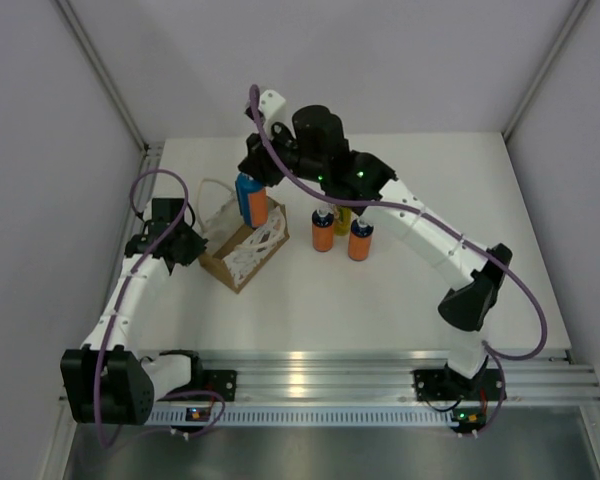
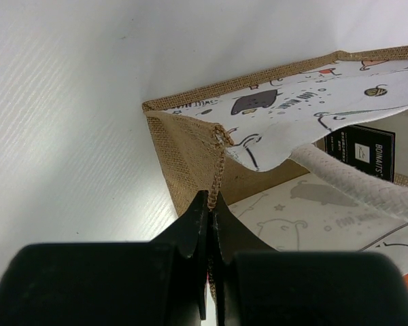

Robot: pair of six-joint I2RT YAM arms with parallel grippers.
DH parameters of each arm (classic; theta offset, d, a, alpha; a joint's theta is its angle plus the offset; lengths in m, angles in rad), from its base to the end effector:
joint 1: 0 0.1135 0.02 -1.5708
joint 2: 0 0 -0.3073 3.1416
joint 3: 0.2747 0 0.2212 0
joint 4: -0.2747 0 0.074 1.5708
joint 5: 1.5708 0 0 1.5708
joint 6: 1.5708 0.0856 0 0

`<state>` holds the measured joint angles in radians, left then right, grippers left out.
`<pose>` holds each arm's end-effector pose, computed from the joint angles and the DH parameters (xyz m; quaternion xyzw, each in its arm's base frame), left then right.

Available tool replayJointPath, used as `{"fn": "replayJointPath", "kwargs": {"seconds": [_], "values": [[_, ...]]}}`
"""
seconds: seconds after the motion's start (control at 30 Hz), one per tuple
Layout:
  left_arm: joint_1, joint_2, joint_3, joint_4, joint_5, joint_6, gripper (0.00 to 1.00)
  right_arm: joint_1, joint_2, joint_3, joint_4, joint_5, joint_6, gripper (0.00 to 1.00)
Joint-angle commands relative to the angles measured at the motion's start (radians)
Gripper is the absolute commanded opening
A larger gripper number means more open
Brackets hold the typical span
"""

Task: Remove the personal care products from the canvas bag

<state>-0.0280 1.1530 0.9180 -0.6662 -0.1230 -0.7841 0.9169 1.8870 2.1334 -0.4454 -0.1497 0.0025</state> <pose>0.2152 0.0045 0.2785 -0.3667 0.8687 -0.0762 0.3242 0.2714 0.3752 0.4843 -0.3831 0.6715 0.3321 0.5404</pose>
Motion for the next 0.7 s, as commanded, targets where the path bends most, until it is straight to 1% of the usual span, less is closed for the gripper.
{"fn": "replayJointPath", "kwargs": {"seconds": [0.0,0.2,0.4,0.5,0.53,0.57,0.6,0.67], "values": [[0.002,-0.03,-0.021,-0.042,0.023,-0.006,0.0,-0.033,-0.144,0.046,0.071,0.039,0.021,0.0],[0.002,-0.038,-0.019,-0.042,0.029,-0.007,0.0,-0.053,-0.232,-0.039,0.065,0.094,0.01,0.0],[0.002,-0.021,-0.007,-0.042,0.042,0.005,0.0,-0.069,-0.33,-0.164,0.068,0.127,0.005,0.0],[0.002,-0.013,-0.001,-0.042,0.046,0.012,0.0,-0.069,-0.38,-0.251,0.076,0.144,0.005,0.0],[0.002,-0.012,0.001,-0.042,0.046,0.013,0.0,-0.069,-0.393,-0.306,0.086,0.145,0.007,0.0],[0.002,-0.012,0.001,-0.041,0.046,0.013,0.0,-0.067,-0.411,-0.338,0.102,0.144,-0.027,0.0],[0.002,-0.012,0.001,-0.042,0.046,0.013,0.0,-0.069,-0.445,-0.416,0.147,0.139,-0.03,0.0],[0.002,-0.01,0.001,-0.042,0.051,0.013,0.0,-0.07,-0.492,-0.495,0.194,0.139,-0.033,0.0]]}}
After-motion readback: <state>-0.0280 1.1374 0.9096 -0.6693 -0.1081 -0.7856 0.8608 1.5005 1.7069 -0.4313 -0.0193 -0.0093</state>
